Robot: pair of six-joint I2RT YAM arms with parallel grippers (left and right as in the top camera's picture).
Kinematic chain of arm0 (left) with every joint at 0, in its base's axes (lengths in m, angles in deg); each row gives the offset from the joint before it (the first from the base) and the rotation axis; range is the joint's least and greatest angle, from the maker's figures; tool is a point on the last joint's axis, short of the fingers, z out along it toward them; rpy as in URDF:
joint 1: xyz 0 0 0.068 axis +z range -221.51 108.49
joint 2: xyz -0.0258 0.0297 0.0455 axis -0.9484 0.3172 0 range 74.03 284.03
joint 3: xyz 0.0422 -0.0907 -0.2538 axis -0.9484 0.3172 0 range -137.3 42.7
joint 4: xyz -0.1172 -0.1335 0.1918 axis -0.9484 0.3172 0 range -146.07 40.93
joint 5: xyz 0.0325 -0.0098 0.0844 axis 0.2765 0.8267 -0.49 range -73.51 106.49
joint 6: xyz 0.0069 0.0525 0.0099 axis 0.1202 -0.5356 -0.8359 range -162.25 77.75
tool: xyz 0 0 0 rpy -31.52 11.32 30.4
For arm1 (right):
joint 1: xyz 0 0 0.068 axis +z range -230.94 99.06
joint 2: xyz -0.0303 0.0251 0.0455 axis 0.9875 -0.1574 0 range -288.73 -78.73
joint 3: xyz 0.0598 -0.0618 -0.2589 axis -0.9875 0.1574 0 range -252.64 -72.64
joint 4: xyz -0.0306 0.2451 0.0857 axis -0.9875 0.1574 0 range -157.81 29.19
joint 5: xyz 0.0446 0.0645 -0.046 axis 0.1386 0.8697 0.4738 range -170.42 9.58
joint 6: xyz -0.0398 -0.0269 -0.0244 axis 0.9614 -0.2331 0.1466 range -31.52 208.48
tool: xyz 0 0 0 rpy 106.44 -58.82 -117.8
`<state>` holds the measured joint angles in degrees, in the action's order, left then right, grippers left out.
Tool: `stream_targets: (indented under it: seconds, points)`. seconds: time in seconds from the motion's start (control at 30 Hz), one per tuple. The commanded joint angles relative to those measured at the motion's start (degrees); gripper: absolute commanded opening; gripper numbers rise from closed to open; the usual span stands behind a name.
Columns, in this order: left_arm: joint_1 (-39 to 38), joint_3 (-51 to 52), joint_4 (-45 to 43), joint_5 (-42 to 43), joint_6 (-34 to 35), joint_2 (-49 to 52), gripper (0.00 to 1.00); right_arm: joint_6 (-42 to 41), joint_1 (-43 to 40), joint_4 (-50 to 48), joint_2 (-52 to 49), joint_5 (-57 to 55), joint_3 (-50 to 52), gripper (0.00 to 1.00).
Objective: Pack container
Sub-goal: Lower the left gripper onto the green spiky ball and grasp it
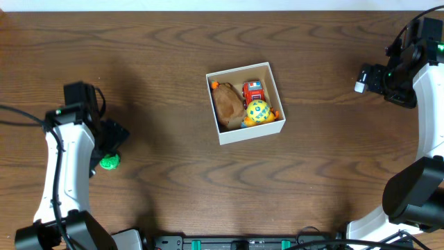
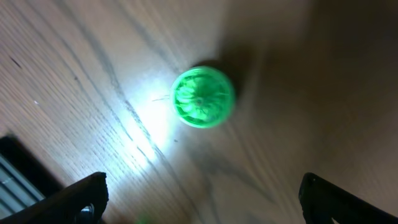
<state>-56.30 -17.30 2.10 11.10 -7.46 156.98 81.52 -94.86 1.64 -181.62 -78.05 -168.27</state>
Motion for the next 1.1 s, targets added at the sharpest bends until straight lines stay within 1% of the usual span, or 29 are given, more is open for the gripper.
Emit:
stream_targets:
  seconds: [0.0, 0.1, 0.23, 0.43, 0.57, 0.67, 0.77, 1.07]
  points:
    - [3.3, 6.0, -3.5, -1.1, 1.7, 0.0, 0.98, 0.8, 0.0, 0.5, 1.4, 0.0, -1.0, 0.99]
    - [6.4, 9.8, -7.8, -1.1, 0.8, 0.4, 0.98, 0.8, 0.1, 0.9, 1.4, 0.0, -1.0, 0.99]
    - [8.8, 11.5, -12.2, -1.1, -1.2, 1.9, 0.98, 0.8, 0.1, 1.1, 1.4, 0.0, -1.0, 0.99]
    - [9.1, 11.6, -18.8, -1.0, -5.4, 5.9, 0.98, 0.8, 0.1, 2.2, 1.4, 0.0, -1.0, 0.99]
    - [9.2, 11.6, -22.7, 1.8, -9.4, 8.6, 0.98, 0.7, 0.1, 2.9, 1.4, 0.0, -1.0, 0.99]
    - [9.2, 11.6, -25.1, 3.8, -10.0, 10.6, 0.98, 0.6, 0.1, 3.3, 1.4, 0.0, -1.0, 0.99]
    - [9.2, 11.6, -27.2, 6.1, -12.8, 12.2, 0.98, 0.6, 0.1, 3.4, 1.4, 0.0, -1.0, 0.99]
    - [9.2, 11.6, -28.7, 6.3, -13.6, 15.2, 0.98, 0.1, 0.1, 3.4, 1.4, 0.0, -1.0, 0.99]
